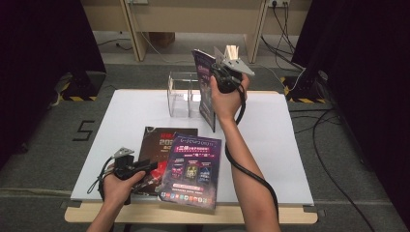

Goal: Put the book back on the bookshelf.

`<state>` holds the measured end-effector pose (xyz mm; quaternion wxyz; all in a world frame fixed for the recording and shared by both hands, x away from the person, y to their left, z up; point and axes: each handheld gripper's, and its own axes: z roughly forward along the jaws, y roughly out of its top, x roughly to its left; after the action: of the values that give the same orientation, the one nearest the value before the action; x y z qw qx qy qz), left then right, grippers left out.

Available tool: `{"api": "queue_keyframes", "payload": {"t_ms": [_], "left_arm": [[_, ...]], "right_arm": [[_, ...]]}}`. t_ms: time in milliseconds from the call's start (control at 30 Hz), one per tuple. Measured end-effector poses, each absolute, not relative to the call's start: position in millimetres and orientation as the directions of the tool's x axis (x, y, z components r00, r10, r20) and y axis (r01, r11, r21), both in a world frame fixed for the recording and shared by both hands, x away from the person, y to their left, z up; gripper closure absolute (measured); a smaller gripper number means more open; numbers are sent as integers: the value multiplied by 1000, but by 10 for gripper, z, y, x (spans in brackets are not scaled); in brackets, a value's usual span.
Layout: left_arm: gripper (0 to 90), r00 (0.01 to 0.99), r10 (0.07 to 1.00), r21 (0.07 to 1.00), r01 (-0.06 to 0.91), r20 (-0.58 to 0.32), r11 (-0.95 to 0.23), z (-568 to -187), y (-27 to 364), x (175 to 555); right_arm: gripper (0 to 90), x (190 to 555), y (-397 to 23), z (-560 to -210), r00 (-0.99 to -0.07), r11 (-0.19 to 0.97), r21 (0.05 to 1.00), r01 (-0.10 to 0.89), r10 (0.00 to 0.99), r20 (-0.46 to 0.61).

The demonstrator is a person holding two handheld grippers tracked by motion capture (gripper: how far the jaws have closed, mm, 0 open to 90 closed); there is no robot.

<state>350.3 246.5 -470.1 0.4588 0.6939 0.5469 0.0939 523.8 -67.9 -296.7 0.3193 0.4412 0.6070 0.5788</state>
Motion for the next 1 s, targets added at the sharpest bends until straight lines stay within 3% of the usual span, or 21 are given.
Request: {"api": "queue_keyframes", "payload": {"t_ms": [367, 1000], "left_arm": [[537, 379, 849, 741, 671, -367, 21, -4699, 2460, 3493], [537, 386, 847, 741, 671, -365, 13, -4698, 2431, 3482]], "right_arm": [[840, 4814, -855, -3104, -435, -11, 984, 176, 896, 88], [823, 4434, -1051, -3276, -437, 30, 976, 215, 897, 69]]}}
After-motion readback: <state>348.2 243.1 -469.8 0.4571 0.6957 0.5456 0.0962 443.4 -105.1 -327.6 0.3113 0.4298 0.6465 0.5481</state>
